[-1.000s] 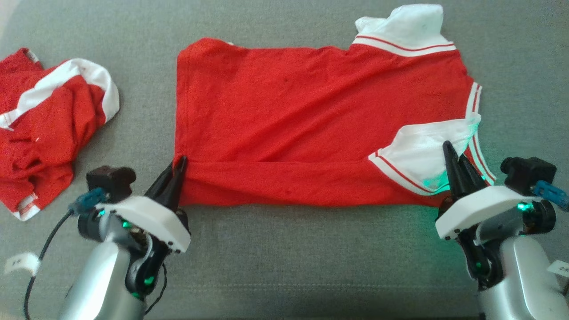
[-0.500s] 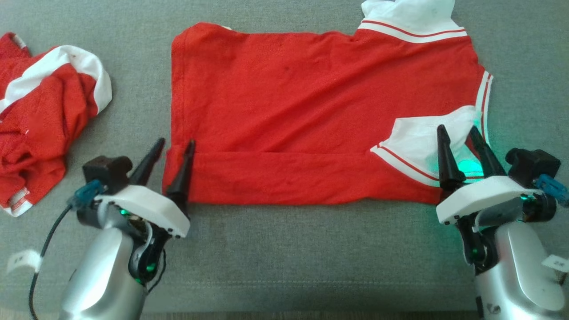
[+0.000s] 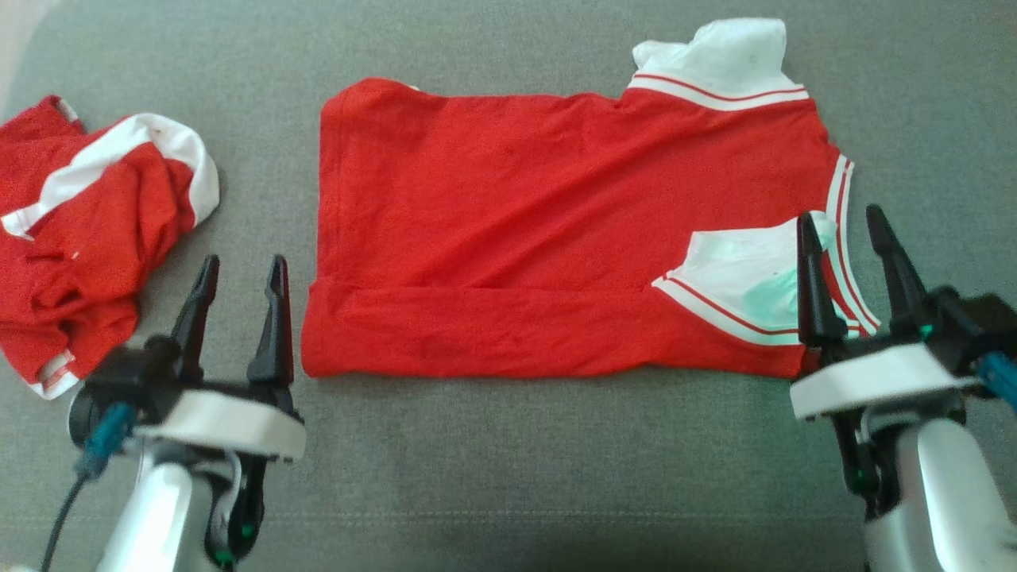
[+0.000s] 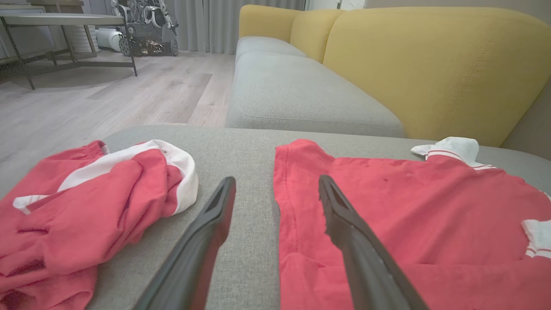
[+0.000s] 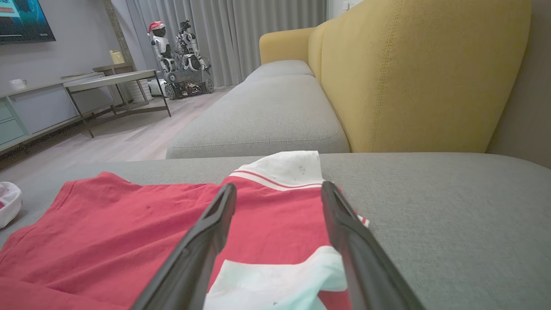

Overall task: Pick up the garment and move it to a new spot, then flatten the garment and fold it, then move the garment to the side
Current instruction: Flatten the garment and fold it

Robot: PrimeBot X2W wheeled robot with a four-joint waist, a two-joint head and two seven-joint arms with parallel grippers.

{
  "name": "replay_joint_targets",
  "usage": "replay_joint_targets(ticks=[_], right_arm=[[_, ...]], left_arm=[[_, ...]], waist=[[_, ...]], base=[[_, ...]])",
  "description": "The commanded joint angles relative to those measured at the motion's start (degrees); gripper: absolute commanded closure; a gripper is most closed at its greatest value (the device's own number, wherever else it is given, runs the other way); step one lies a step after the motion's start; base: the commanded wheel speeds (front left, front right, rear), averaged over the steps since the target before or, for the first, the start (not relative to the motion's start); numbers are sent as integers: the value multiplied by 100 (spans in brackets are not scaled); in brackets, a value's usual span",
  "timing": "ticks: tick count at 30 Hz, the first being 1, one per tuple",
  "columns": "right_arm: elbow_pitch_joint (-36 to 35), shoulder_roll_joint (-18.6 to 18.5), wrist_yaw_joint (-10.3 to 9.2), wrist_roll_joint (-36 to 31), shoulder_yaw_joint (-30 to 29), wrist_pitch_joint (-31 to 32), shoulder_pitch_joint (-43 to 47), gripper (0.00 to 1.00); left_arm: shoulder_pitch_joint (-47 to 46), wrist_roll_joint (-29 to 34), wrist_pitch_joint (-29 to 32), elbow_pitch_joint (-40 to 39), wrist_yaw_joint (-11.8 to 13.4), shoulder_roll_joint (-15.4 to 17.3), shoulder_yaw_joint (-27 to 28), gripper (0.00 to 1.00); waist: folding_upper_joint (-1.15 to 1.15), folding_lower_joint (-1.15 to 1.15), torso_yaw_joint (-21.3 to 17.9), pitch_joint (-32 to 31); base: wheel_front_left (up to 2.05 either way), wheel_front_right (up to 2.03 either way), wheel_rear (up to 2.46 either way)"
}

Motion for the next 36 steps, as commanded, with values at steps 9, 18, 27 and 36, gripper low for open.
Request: replay_joint_targets(ticks=[9,18,27,36], right_arm=[[-629,-30,-4,30,121,119,388,0],[-709,-30,-4,164,159,227,492,0],[-328,-30,-4,204,42,548,319,0],[329,-30,-4,143,-361,1501,129,0]], left_arm=[[390,222,-69,-457,62,55,322,0],[342,197,-69,-276,-15,15,301,0],[-46,58,329,155,-326,17,38,0],[-459,-437,1112,1154,-721,-61,-183,0]], waist=[[0,0,30,-204],[0,0,7,-276],[0,0,35,-113],[0,0,4,374]], base=[[0,0,0],[0,0,0],[0,0,0],[0,0,0]])
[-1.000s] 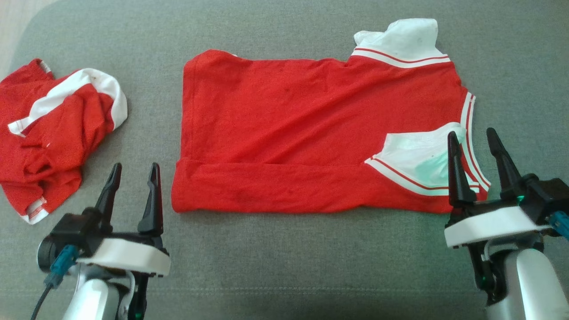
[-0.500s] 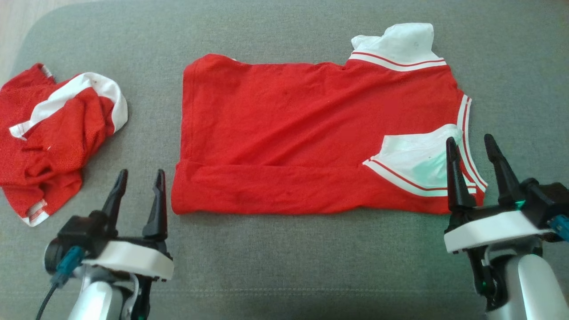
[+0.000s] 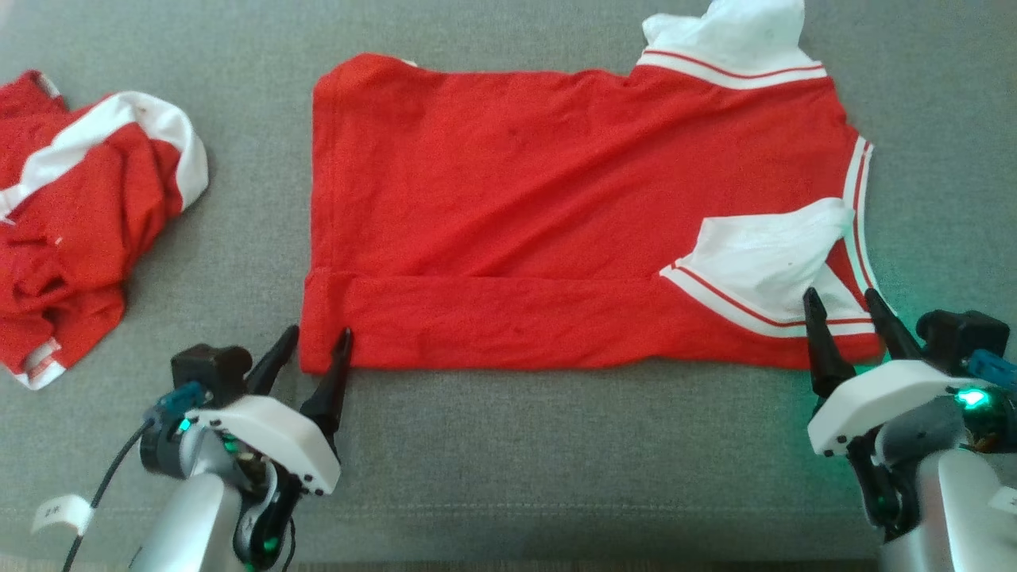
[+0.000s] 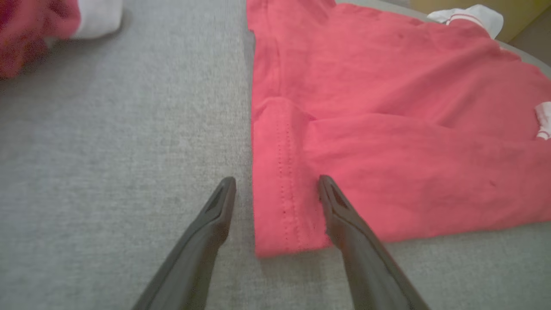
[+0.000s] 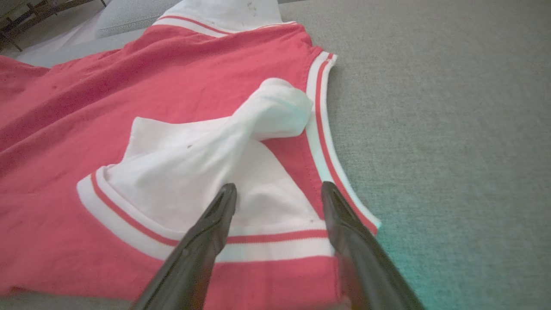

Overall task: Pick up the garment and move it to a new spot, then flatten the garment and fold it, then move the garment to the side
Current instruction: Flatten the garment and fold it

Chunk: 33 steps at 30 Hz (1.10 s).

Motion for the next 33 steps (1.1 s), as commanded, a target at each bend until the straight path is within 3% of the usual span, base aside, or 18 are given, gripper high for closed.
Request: replay_joint_targets(ticks=[1,11,12,13,14,15,16,22,33], right_arm=[[-166,-32,-4,-18,86,25,-153,0],[0,-32,-4,59,-249,642,-203,0],[7,-32,-4,133,-225,690,-215,0],[9,-32,-4,180,-212,723,-225,0],[33,-32,-4,244,-202,798,-226,35],[35,-32,-4,319,-180,846,-223,74],[27,-32,-4,382,-161,877,-215,100],[-135,-32,-4,537,-114,973,-45,100],[-723,-32,-4,753,-147,991,488,100]], left_arm=[[-256,-50,33,-82,-25,78,184,0],[-492,-498,607,365,-192,40,0,0],[-514,-556,664,390,-210,41,-37,25],[-537,-586,699,403,-224,60,-77,73],[-553,-604,720,412,-235,84,-119,100],[-562,-622,725,414,-244,104,-156,100],[-568,-621,699,402,-250,128,-189,100],[-463,-612,455,228,-246,210,-244,100],[225,-801,431,-569,43,325,-47,100]], waist=[[0,0,-10,92],[0,0,59,313],[0,0,61,328],[0,0,58,342],[0,0,55,353],[0,0,56,360],[0,0,57,363],[0,0,66,320],[0,0,70,8]], base=[[0,0,0],[0,0,0],[0,0,0],[0,0,0],[0,0,0],[0,0,0],[0,0,0],[0,0,0],[0,0,0]])
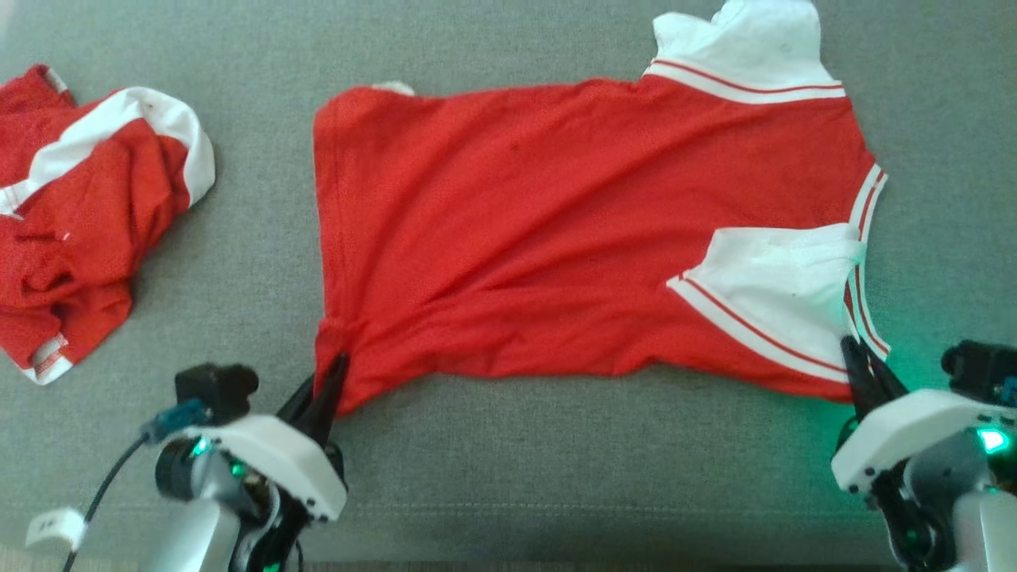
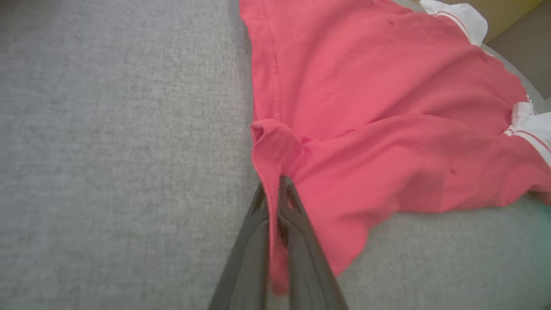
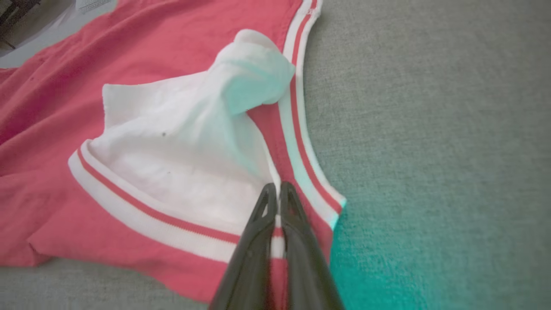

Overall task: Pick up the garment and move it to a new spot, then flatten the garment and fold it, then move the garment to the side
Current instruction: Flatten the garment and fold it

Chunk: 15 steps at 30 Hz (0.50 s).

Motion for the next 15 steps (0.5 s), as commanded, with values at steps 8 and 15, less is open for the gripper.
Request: replay_joint_targets(ticks=[8,15], right_arm=[[-470,-31,-4,147,-45,100,447,100],[-563,-31,-4,408,-97,107,841,100]], left_arm=[[473,-111,167,-750,327,323,370,100],[797,-182,370,-1056,498,382,386,100]], waist=[[0,0,4,-254],[0,0,1,-439]], base=[[0,0,0],[0,0,0]])
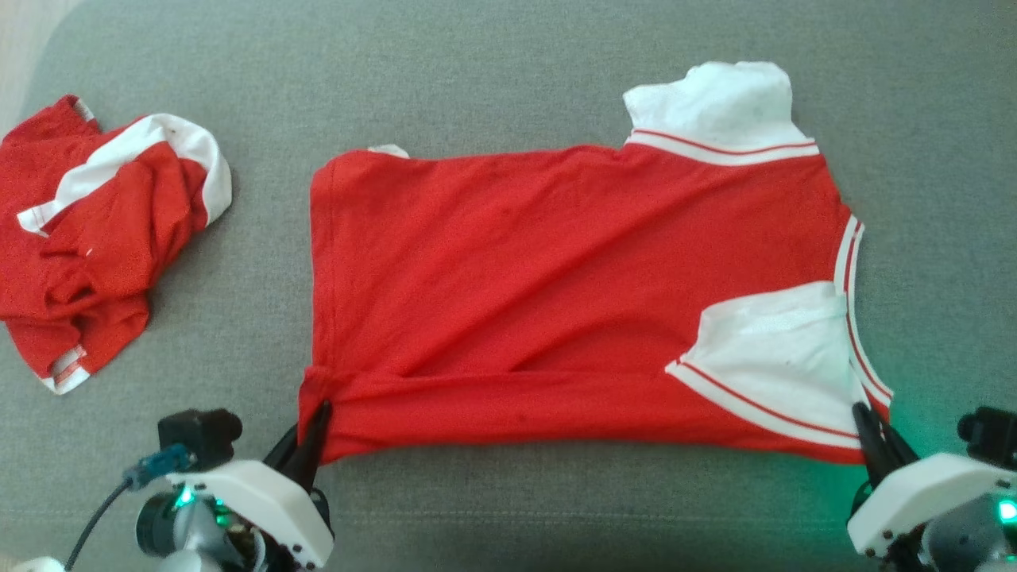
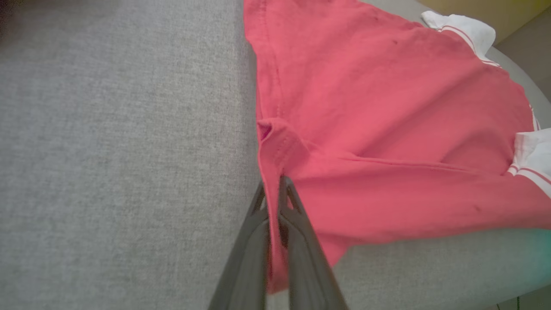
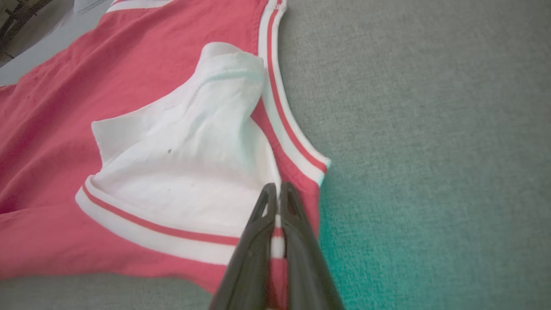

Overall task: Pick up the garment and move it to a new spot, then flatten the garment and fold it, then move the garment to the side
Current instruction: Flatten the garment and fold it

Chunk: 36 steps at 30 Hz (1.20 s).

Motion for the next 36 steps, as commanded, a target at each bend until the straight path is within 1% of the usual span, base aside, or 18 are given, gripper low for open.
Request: replay_joint_targets(ticks=[1,3,4,5,6,7,11,16,21,29,33,36], right_arm=[[-209,-58,-4,77,69,-19,23,100],[-201,-58,-4,122,95,-61,67,100],[-196,-58,-4,135,109,-106,66,100],[-178,-58,-4,136,122,-131,65,87],[-178,-58,-4,138,137,-179,46,52],[-198,-58,-4,122,147,-255,14,0],[-382,-58,-4,4,244,-741,-244,0],[-699,-58,-4,-299,509,-1471,-731,0],[-899,-58,-4,-585,781,-1808,-1123,0],[-1025,-58,-4,-803,771,-1922,-1275,0],[-1038,-58,-4,-857,738,-1917,-1310,0],[-1066,-58,-4,-890,710,-1892,-1355,0]], left_arm=[[-58,-25,12,-200,49,148,256,100],[-29,-24,25,-201,85,142,249,100],[-28,-18,21,-191,110,130,247,45],[-34,-9,20,-170,132,119,238,0],[-53,1,-7,-155,149,102,236,0],[-82,9,-53,-137,163,82,243,0],[-252,116,-404,-74,242,54,338,0],[-543,379,-1124,-230,353,44,491,0],[-898,693,-1630,-367,476,90,567,0],[-1167,993,-1757,-265,583,195,511,0],[-1236,1043,-1759,-218,596,202,466,0],[-1375,1073,-1731,-159,541,205,381,0]], waist=[[0,0,-2,-43],[0,0,-17,-88],[0,0,-20,-105],[0,0,-21,-126],[0,0,-21,-140],[0,0,-20,-153],[0,0,-36,-182],[0,0,-66,-181],[0,0,-22,-187],[0,0,30,-165],[0,0,17,-136],[0,0,20,-61]], base=[[0,0,0],[0,0,0],[0,0,0],[0,0,0],[0,0,0],[0,0,0],[0,0,0],[0,0,0],[0,0,0],[0,0,0],[0,0,0],[0,0,0]])
